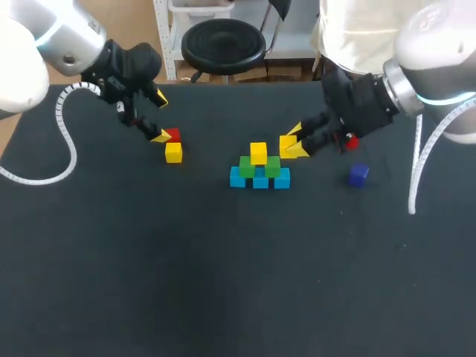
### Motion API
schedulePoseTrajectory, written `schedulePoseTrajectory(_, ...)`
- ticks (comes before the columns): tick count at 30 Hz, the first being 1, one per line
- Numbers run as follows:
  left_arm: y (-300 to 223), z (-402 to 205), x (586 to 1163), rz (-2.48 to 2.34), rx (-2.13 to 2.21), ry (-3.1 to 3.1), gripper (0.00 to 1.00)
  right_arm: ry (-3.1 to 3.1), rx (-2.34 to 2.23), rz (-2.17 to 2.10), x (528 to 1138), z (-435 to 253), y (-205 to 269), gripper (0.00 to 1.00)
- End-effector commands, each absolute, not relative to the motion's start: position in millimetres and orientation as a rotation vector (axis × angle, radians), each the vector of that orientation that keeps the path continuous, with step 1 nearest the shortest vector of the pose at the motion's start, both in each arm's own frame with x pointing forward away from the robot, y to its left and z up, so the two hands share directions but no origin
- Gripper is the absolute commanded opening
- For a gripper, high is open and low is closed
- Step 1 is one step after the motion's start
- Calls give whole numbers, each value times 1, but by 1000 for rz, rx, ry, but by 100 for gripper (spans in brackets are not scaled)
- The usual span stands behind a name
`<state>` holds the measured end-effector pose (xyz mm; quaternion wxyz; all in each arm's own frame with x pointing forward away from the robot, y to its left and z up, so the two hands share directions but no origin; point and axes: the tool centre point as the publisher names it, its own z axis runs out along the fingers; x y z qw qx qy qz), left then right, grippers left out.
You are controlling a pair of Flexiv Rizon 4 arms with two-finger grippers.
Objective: Place the blue cubes, place green cubes on the blue cubes, place the yellow cubes on the green cubes, then place the red cubes on the yellow cubes, and place purple cube on the red cubes.
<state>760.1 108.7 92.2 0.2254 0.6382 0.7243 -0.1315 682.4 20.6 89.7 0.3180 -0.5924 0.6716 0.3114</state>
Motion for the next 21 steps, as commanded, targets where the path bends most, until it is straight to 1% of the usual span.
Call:
schedulePoseTrajectory(1, 110, 92, 760, -365, 1761, 1991, 100, 1754, -1541, 815, 678, 84, 20, 0)
schedulePoseTrajectory(21, 110, 92, 760, -365, 1761, 1991, 100, 1710, -1610, 875, 686, 71, 34, 0)
